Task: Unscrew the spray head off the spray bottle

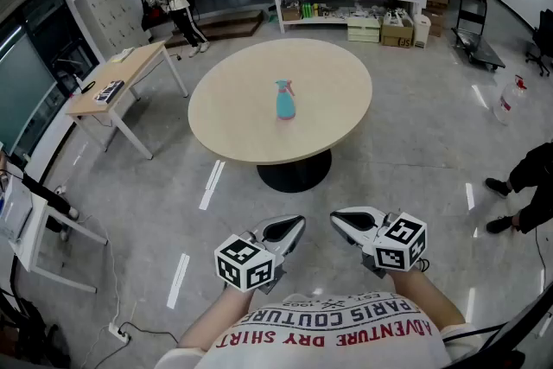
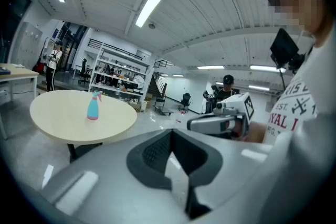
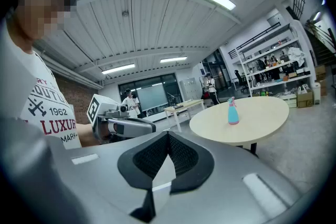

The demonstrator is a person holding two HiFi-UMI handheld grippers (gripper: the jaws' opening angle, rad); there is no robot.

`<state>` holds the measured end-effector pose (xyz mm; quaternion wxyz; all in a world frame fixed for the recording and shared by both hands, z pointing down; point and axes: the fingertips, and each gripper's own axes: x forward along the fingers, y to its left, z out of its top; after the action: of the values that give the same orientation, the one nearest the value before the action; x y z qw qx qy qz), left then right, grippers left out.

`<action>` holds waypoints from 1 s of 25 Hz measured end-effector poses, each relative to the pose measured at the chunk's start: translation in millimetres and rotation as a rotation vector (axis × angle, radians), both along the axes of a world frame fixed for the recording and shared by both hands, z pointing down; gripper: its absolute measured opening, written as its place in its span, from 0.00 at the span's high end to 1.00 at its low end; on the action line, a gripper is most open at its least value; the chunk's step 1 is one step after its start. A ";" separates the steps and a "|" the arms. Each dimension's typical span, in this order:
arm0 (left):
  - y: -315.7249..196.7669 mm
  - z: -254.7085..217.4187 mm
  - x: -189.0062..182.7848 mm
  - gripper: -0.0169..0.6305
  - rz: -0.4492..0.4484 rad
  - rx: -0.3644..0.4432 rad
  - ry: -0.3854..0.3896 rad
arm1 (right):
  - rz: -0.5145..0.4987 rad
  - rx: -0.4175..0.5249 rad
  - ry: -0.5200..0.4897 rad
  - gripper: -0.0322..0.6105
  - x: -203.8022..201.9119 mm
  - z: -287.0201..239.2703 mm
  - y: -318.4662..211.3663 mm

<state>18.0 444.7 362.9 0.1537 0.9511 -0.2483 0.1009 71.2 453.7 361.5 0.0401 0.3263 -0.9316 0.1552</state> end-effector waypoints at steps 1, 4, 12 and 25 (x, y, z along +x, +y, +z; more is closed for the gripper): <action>-5.0 0.4 6.4 0.97 -0.006 0.002 0.004 | -0.004 0.011 0.002 0.95 5.7 -2.3 -4.8; -18.4 2.2 17.7 0.97 -0.024 0.005 0.010 | -0.017 0.033 0.005 0.95 17.1 -5.5 -17.7; -83.6 22.5 1.3 0.97 -0.077 -0.007 0.046 | -0.029 0.000 0.003 0.95 16.8 19.6 -81.5; -417.0 30.8 -36.0 0.97 -0.012 -0.003 0.013 | 0.054 0.018 0.040 0.95 -6.1 10.9 -415.9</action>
<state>-18.0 27.8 393.7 0.1575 0.9499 -0.2529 0.0943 65.1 37.8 372.4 0.0514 0.3547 -0.9228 0.1412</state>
